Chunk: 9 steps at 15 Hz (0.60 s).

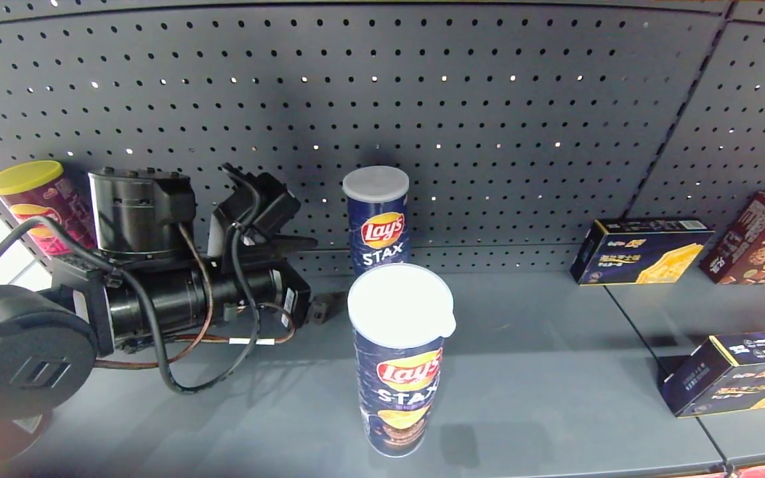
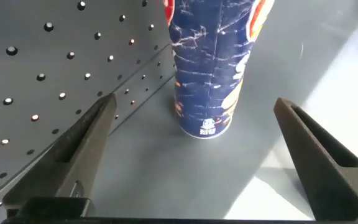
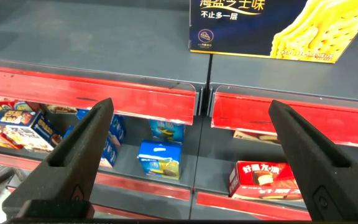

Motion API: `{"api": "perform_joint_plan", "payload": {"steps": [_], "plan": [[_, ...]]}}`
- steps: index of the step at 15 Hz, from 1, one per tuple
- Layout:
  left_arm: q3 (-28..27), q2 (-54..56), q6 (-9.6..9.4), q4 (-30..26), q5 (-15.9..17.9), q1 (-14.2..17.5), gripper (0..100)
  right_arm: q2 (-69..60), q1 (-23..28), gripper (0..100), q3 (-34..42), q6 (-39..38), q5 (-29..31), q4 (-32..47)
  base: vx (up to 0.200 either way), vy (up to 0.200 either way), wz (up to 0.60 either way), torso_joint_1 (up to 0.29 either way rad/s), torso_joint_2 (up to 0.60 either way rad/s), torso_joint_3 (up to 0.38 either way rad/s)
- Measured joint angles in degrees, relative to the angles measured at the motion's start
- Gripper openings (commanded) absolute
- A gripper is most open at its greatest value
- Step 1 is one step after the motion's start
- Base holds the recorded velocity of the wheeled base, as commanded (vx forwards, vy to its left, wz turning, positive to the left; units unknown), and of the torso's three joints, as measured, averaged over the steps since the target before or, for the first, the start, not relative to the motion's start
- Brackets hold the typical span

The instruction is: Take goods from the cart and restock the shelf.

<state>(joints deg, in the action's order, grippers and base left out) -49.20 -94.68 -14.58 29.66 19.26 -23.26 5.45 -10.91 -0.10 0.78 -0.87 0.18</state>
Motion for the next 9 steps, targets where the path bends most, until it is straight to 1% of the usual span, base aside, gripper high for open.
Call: {"api": "perform_joint_plan", "payload": {"steps": [4, 5, 6, 8, 9], "plan": [[5.35, 3.17, -0.22, -0.21, -4.86, 0.06, 100, 0.00, 0.05, 100, 0.00, -0.05, 0.00, 0.00, 0.000, 0.000, 0.00, 0.000, 0.00, 0.000], [5.94, 3.80, -0.22, -0.51, -5.52, 0.06, 100, 0.00, 0.05, 100, 0.00, -0.02, 0.00, 0.00, 0.000, 0.000, 0.00, 0.000, 0.00, 0.000], [6.16, 4.23, -0.22, -0.62, -5.83, 0.06, 100, 0.00, 0.05, 100, 0.00, -0.02, 0.00, 0.00, 0.000, 0.000, 0.00, 0.000, 0.00, 0.000], [5.74, 4.44, -0.22, -0.65, -8.09, 0.05, 100, 0.00, 0.00, 100, 0.00, -0.02, 0.00, 0.00, 0.000, 0.000, 0.00, 0.000, 0.00, 0.000], [5.19, 4.17, -0.20, -0.65, -8.51, 0.00, 100, 0.00, 0.00, 100, 0.00, -0.05, 0.00, 0.00, 0.000, 0.000, 0.00, 0.000, 0.00, 0.000]]}}
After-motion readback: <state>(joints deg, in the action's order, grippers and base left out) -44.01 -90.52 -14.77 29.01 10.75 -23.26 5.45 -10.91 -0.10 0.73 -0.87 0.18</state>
